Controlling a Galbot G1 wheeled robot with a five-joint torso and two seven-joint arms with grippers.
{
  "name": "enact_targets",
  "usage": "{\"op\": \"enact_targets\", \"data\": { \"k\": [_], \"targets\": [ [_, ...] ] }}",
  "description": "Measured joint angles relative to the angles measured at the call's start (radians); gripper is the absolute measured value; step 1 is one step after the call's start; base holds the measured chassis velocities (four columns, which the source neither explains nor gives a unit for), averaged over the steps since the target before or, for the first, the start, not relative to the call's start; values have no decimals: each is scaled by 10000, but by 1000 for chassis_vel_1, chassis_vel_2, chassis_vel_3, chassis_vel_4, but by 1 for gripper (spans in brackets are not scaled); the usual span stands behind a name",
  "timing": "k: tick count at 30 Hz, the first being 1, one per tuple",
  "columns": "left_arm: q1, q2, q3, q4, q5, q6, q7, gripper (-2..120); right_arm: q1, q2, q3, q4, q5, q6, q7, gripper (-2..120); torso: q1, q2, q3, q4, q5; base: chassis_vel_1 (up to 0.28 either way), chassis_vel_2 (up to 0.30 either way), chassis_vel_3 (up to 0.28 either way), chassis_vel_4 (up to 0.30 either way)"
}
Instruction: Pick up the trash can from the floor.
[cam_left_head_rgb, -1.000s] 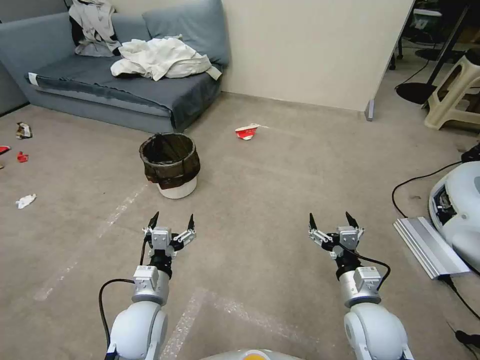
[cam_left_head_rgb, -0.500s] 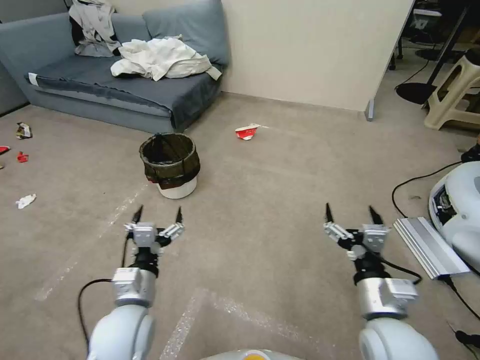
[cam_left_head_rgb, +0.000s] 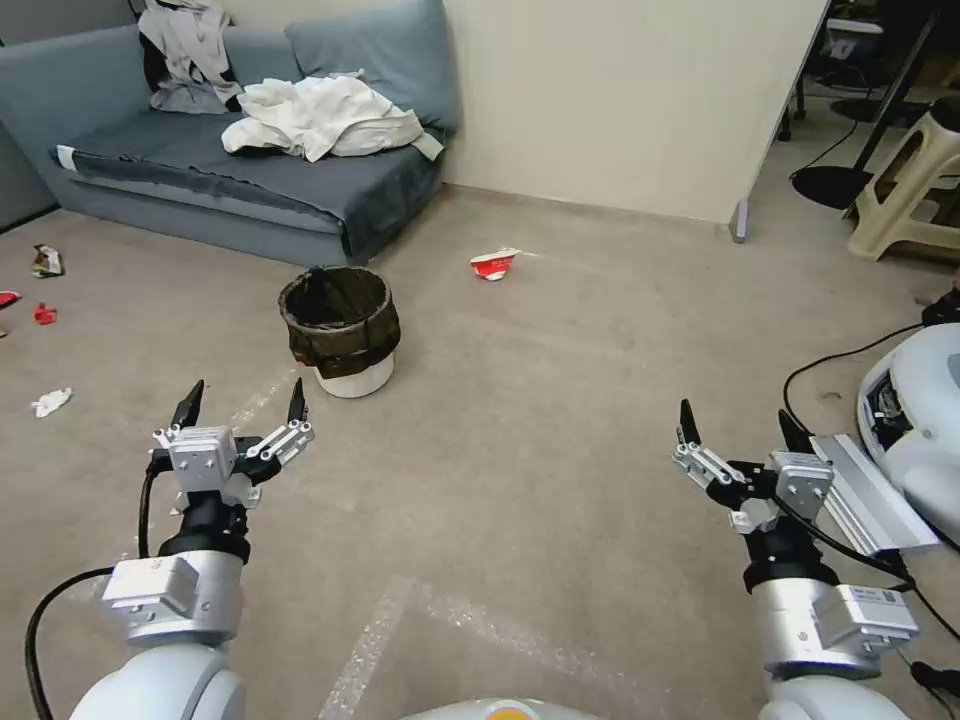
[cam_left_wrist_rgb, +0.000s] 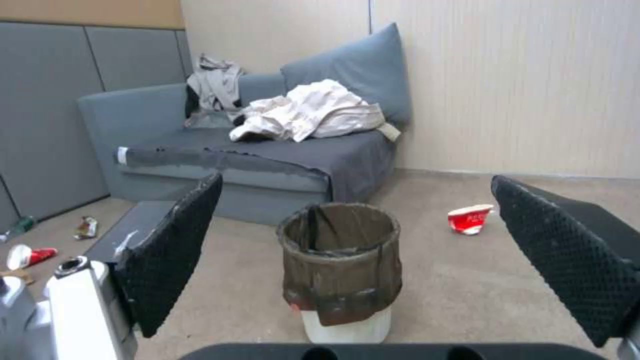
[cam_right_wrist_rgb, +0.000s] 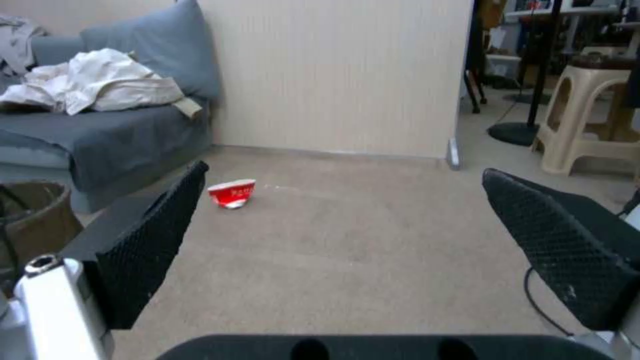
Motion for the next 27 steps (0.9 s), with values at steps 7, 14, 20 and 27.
{"op": "enact_targets", "data": {
  "k": [7, 14, 20, 27],
  "targets": [
    [-3, 0, 7, 261, -30, -334, 109, 100, -159, 27, -50, -42, 1, 115, -23, 100, 0, 0, 0, 0, -2, 0, 0, 0, 0],
    [-5, 19, 8, 261, -127, -395, 150, 100, -159, 42, -55, -68, 3, 203, -19, 100, 0, 0, 0, 0, -2, 0, 0, 0, 0],
    [-8, 20, 6, 284, -136, -398, 156, 100, -134, 47, -64, -110, 2, 261, -8, 100, 0, 0, 0, 0, -1, 0, 0, 0, 0],
    [-21, 4, 55, 294, -142, -390, 211, 100, -128, 44, -28, -122, -1, 301, 12, 100, 0, 0, 0, 0, -1, 0, 0, 0, 0]
  ]
}}
